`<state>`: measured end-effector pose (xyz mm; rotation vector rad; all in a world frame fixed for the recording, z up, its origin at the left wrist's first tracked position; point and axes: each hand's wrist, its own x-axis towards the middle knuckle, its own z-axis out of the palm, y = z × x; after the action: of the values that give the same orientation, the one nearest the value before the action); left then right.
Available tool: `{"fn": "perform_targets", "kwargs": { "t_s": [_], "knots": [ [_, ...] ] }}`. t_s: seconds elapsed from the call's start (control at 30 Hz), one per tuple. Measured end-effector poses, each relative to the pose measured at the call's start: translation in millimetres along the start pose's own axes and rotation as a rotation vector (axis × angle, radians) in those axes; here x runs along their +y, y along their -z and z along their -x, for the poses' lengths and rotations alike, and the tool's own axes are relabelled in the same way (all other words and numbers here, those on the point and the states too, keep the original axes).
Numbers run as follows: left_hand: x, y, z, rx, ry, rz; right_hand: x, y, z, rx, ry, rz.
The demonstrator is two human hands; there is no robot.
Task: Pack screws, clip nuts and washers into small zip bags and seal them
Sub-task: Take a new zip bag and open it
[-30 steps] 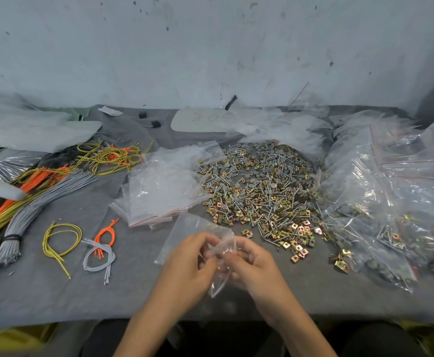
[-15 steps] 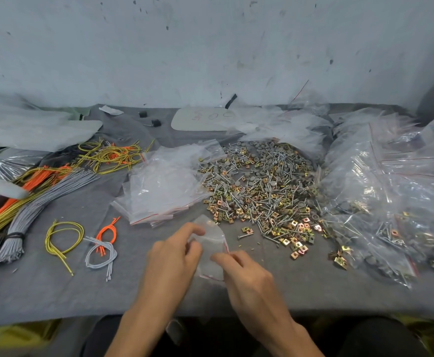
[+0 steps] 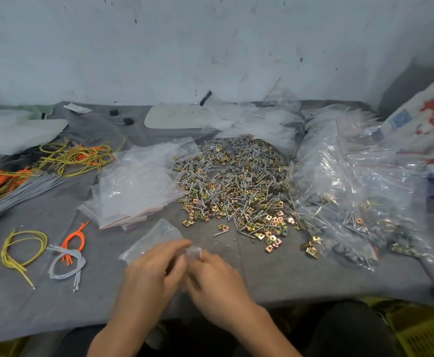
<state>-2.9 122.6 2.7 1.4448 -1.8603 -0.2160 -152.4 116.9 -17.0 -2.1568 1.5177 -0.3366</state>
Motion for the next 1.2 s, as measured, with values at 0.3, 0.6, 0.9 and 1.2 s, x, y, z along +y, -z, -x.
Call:
{"fn": "perform_targets", "kwargs": {
  "t_s": [0.3, 0.6, 0.9, 1.2],
  "knots": [
    [-10.5, -4.8, 7.0, -0.027, 0.025, 0.108, 11.1, -4.9, -5.1, 0.097, 0.088, -0.15],
    [-16.9, -6.3, 6.6, 0.065, -0.013, 0.097, 9.9, -1.8, -12.7, 0.117, 0.156, -0.162],
    [-31.8, -31.1, 7.0, 0.097, 0.026, 0.024, 48.9, 17.0, -7.3, 0.398, 0.055, -0.154],
    [-33.3, -48.0, 14.1, 0.12, 0.085, 0.037, 72.8, 57.1, -58.7, 0.236, -0.021, 0.132]
  ]
}}
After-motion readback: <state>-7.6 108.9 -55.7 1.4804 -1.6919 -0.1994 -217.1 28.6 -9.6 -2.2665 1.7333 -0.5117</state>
